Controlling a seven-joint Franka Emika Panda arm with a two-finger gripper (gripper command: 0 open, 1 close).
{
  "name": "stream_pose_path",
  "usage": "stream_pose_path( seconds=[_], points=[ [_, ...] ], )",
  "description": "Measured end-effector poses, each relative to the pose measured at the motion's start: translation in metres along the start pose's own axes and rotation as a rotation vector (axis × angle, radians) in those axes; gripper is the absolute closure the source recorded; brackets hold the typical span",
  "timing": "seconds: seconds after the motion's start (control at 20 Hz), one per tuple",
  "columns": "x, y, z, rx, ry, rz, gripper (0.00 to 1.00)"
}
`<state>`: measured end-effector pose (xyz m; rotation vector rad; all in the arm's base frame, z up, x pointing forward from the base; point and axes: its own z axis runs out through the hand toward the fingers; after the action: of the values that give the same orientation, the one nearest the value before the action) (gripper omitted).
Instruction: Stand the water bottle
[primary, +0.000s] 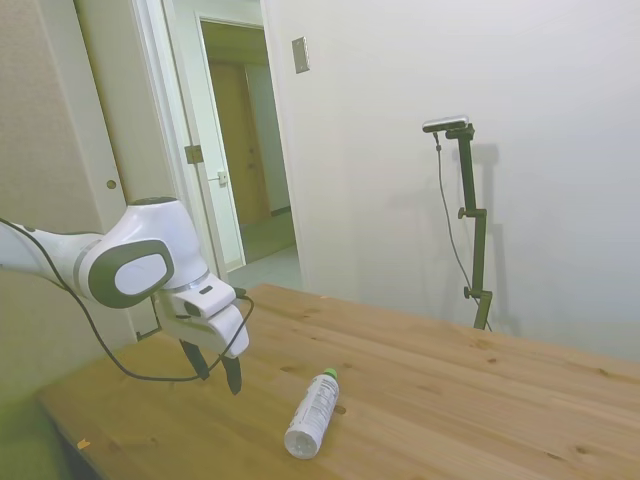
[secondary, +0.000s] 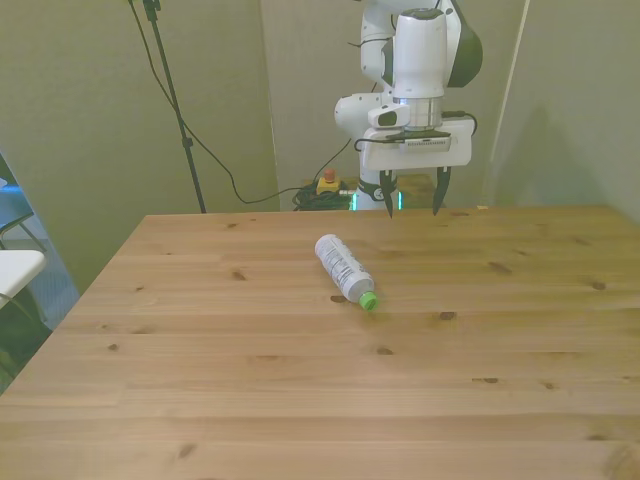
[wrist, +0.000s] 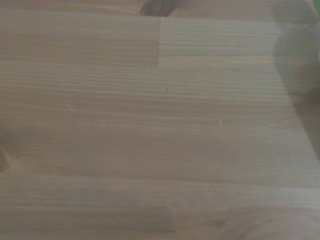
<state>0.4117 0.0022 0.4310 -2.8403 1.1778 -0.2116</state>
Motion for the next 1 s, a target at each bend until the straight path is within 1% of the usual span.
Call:
stream_pose_path(
  seconds=[0.3,0.4,0.55,0.75,0.9,1.0],
  points=[
    [0.002,-0.003,0.004,-0.016,-0.006,-0.002,0.00],
    [0.009,-0.012,-0.002,-0.015,0.013,-0.008,0.00],
    [0.019,-0.037,-0.006,-0.033,0.049,-0.031,0.00],
    [0.040,-0.072,0.012,-0.096,0.107,-0.080,0.00],
    [0.070,-0.081,0.025,-0.129,0.128,-0.089,0.00],
    [0.089,-0.082,0.029,-0.134,0.132,-0.072,0.00]
  ],
)
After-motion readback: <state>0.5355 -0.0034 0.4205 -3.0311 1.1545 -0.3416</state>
